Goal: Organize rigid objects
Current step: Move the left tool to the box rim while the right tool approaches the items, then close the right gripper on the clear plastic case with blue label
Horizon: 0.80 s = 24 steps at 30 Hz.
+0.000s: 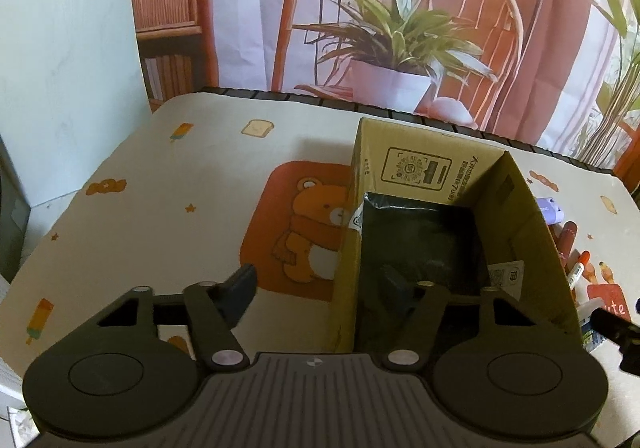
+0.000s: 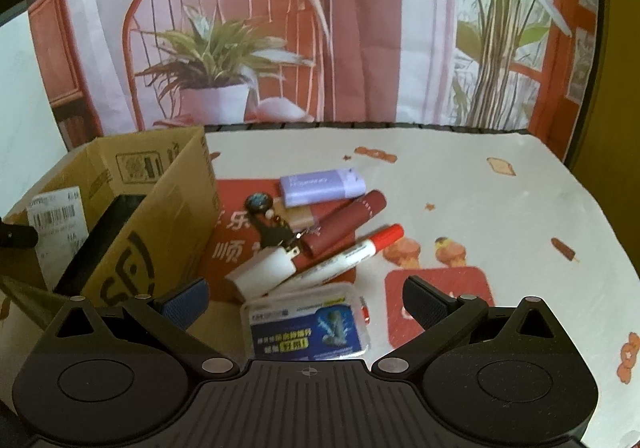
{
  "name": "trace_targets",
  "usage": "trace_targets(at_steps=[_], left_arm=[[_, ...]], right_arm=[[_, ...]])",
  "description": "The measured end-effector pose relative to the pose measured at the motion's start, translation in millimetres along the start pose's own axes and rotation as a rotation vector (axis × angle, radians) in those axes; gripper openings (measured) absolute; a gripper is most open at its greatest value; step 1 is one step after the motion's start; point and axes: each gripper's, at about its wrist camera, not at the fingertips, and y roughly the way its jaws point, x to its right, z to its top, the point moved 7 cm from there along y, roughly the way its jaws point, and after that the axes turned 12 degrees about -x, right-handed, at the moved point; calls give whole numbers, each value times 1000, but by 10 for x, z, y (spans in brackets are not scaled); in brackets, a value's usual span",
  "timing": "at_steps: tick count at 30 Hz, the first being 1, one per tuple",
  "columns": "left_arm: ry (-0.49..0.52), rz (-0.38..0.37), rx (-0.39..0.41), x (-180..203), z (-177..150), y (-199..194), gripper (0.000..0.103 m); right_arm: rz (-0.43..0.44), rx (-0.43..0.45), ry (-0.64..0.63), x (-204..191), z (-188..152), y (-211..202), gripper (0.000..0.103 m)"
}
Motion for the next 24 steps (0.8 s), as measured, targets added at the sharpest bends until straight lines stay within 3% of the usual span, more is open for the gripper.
trace_targets(at_steps=[6, 9, 14, 24], left_arm=[[-8, -31, 2, 30, -71, 33, 30], [-17, -55, 12, 51, -91, 33, 21], [12, -50, 23, 114, -122, 42, 12], [20, -56, 40, 93, -146, 43, 12]], right_arm=[[2, -17, -28, -76, -70, 57, 103], [-2, -23, -36, -92, -103, 79, 103], [-24, -35, -47, -72, -161, 137, 103], [-66, -54, -77, -45, -266, 240, 102]])
